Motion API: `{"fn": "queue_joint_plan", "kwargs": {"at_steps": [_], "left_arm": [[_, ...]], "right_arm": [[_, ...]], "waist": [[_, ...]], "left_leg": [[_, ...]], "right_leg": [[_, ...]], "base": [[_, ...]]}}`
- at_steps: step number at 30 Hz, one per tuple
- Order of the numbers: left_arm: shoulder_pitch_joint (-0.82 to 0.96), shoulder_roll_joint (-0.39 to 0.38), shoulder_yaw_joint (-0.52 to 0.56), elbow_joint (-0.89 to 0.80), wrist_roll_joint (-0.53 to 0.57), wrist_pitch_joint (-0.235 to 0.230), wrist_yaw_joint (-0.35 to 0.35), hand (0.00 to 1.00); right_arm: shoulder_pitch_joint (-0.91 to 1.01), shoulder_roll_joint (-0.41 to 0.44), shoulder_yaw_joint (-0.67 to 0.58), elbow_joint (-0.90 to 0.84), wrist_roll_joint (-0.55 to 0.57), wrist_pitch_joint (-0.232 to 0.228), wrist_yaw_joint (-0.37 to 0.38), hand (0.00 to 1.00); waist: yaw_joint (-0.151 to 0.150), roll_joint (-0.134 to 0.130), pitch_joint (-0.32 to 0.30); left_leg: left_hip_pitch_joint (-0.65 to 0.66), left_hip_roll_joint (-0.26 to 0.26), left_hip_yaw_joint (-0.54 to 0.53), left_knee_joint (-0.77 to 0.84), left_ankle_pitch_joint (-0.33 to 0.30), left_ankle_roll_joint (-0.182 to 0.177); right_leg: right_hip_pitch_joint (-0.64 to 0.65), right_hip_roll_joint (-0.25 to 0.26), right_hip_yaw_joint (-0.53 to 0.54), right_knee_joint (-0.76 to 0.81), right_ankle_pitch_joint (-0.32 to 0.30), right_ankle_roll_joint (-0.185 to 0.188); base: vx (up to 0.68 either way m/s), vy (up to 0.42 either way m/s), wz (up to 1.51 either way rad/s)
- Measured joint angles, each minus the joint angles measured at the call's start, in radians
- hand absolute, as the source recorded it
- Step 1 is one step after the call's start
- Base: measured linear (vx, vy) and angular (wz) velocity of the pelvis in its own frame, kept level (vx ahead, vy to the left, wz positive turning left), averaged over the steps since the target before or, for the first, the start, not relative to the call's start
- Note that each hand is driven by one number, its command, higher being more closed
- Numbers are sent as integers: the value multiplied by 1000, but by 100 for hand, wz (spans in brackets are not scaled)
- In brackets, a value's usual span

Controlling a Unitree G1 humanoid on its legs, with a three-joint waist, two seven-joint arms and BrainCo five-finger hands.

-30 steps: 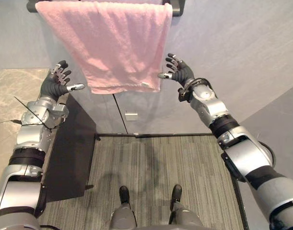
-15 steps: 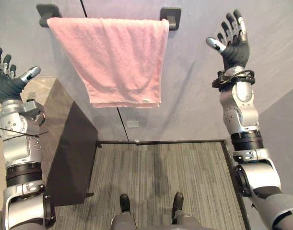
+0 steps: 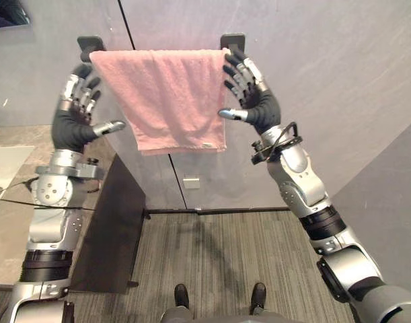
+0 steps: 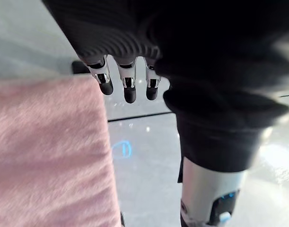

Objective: Organize washtable

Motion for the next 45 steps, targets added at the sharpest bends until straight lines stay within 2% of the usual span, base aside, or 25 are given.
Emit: {"fn": "queue_joint_plan", "kwargs": {"at_steps": [4, 8, 16, 19, 24, 28, 31, 33, 37, 40, 42, 45], "left_arm": [[-28, 5, -97, 117, -58, 7, -12, 0], [-136, 7, -152, 208, -85, 10, -12, 0], [-427, 25, -221, 380, -113, 7, -7, 0], [-520, 25, -237, 496, -123, 10, -6, 0], [-598, 25, -251, 616, -132, 42, -7, 0], [-601, 18, -236, 668, -132, 51, -6, 0], [-544, 10, -165, 659, -132, 51, -6, 0], [-445, 10, -87, 638, -132, 51, -5, 0], [-266, 9, 0, 601, -130, 54, -4, 0], [-106, -29, 99, 508, -126, 58, -5, 0], [7, -96, 174, 418, -100, 56, -3, 0], [136, -184, 223, 329, -69, 54, -3, 0]], "right_arm": [[-80, 5, 86, 142, 42, 10, 12, 0], [-175, 29, 86, 253, 57, 20, 9, 0], [-400, 87, 79, 467, 67, 20, -18, 0], [-450, 103, 64, 525, 79, 21, -34, 0], [-467, 105, -6, 576, 97, 23, -66, 0], [-471, 74, -35, 597, 96, 43, -71, 0], [-418, 33, -73, 574, 98, 45, -69, 0], [-281, -21, -125, 475, 119, 44, -69, 0], [6, -85, -230, 344, 157, 44, -61, 0], [254, -83, -347, 219, 167, 42, -42, 0], [406, -59, -442, 151, 163, 40, -26, 0], [522, 10, -555, 110, 163, 35, -26, 0]], "waist": [[7, -3, 0], [28, -9, 7], [29, -22, 102], [26, -22, 137], [21, -22, 180], [-3, -20, 196], [-4, -20, 197], [-3, -20, 197], [-5, -20, 197], [-8, -19, 196], [-14, -19, 195], [-27, -19, 185]], "left_leg": [[-30, 9, -5, 0, 4, -4], [-53, 14, -14, 1, 10, -2], [-126, 12, -56, 6, 29, 0], [-151, 11, -63, 7, 38, 9], [-154, 9, -57, 8, 44, 10], [-151, 10, -52, 8, 44, 10], [-141, 10, -40, 8, 44, 10], [-131, 11, -27, 8, 42, 10], [-110, 13, -16, 7, 35, 6], [-98, 14, -8, 6, 25, -1], [-93, 14, -8, 6, 19, -5], [-82, 15, -6, 4, 9, -8]], "right_leg": [[-27, 4, -5, 0, 6, -5], [-48, 17, -9, 4, 22, -8], [-88, 16, -50, 0, 26, -11], [-107, 15, -57, 1, 30, -12], [-115, 14, -55, 4, 32, -13], [-118, 15, -43, 4, 32, -14], [-118, 16, -29, 4, 34, -14], [-116, 17, -14, 4, 34, -14], [-103, 19, -4, 3, 33, -14], [-97, 19, -2, 0, 31, -12], [-92, 18, -1, 0, 24, -4], [-81, 14, -1, 0, 15, -9]], "base": [[8, -5, 1], [7, -6, 1], [-19, 10, 17], [-20, 9, 5], [-3, 11, -4], [-12, 15, -5], [-17, 14, -13], [-15, 13, -16], [-17, 10, -11], [-18, 12, -8], [0, 0, 0], [0, 0, 0]]}}
